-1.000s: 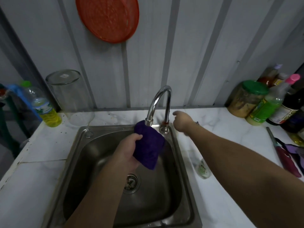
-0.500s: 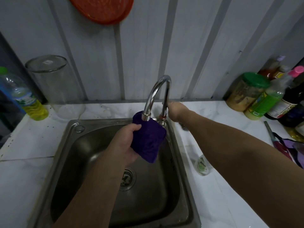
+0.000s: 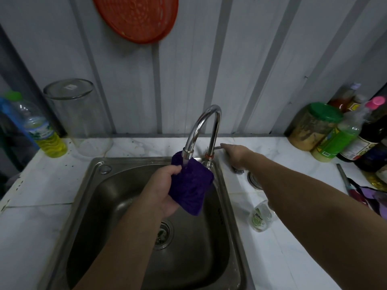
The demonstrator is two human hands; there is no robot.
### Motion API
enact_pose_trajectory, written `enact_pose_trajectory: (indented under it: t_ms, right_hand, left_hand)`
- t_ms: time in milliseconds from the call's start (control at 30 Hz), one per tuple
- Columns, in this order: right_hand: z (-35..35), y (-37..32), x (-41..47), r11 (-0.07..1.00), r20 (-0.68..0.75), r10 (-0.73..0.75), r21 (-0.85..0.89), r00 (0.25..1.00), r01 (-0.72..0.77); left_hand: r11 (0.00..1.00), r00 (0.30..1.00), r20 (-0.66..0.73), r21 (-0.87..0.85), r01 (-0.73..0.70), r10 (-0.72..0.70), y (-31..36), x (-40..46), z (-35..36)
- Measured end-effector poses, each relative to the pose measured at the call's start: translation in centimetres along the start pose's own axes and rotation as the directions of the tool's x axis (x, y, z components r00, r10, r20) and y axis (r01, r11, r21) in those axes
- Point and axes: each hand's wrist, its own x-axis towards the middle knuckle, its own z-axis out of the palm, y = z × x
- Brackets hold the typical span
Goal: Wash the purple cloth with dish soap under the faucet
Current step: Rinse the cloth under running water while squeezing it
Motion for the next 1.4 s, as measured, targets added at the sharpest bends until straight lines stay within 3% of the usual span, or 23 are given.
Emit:
enact_pose_trajectory:
  t_ms: [200, 467, 800, 900, 1033, 1100, 1167, 1333, 1400]
  right_hand:
    - [0.3, -0.8, -0.3, 0.995, -0.004, 0.015, 0.094, 1.0, -0.015]
    - [0.2, -2.2, -0.7, 0.93, -0.003, 0.107, 0.353, 0.994, -0.099]
    - [-0.5, -4.9, -3.2, 0.786, -0.02, 0.256, 0.586, 0.966, -0.196]
    - [0.3, -7.2, -5.0, 0.596, 0.164, 0.251, 0.75, 0.954, -0.286]
    - [2.5, -10.2, -8.0, 0.134, 0.367, -0.151, 0.928, 0.918, -0.349]
    - [3.5, -11.0, -9.1, -0.034, 0.347, -0.321, 0.926, 0.881, -0.377]
    - [4.4, -11.4, -9.6, -0.144, 0.284, -0.355, 0.925, 0.891, -0.352]
    - [4.6, -12.5, -10.0, -0.31, 0.076, -0.224, 0.94, 0.972, -0.145]
    - [4.3, -12.8, -10.0, -0.33, 0.046, -0.183, 0.938, 0.982, -0.106]
  left_hand:
    - [1.0, 1.0, -0.025, 0.001, -0.02, 0.02, -0.4, -0.4, -0.2]
    - [0.999, 0.997, -0.07, -0.05, 0.009, -0.013, -0.8, -0.6, -0.2]
    - [0.998, 0.994, -0.105, -0.061, -0.001, -0.006, -1.2, -0.5, -0.8]
    - [0.996, 0.991, -0.13, -0.092, 0.015, -0.027, -1.2, -0.5, -0.7]
    - [0.997, 0.993, -0.116, -0.074, 0.019, -0.028, -1.3, -0.6, -0.2]
    - [0.999, 0.995, -0.101, -0.044, 0.008, -0.012, -1.4, -0.7, -0.2]
    - [1.0, 0.995, -0.099, 0.005, 0.026, -0.025, -1.5, -0.6, -0.3]
    - [0.978, 0.99, -0.022, 0.154, 0.141, -0.139, -2.0, -0.9, -1.2]
    - [0.937, 0.988, 0.031, 0.321, 0.134, -0.152, -2.0, -1.1, -1.7]
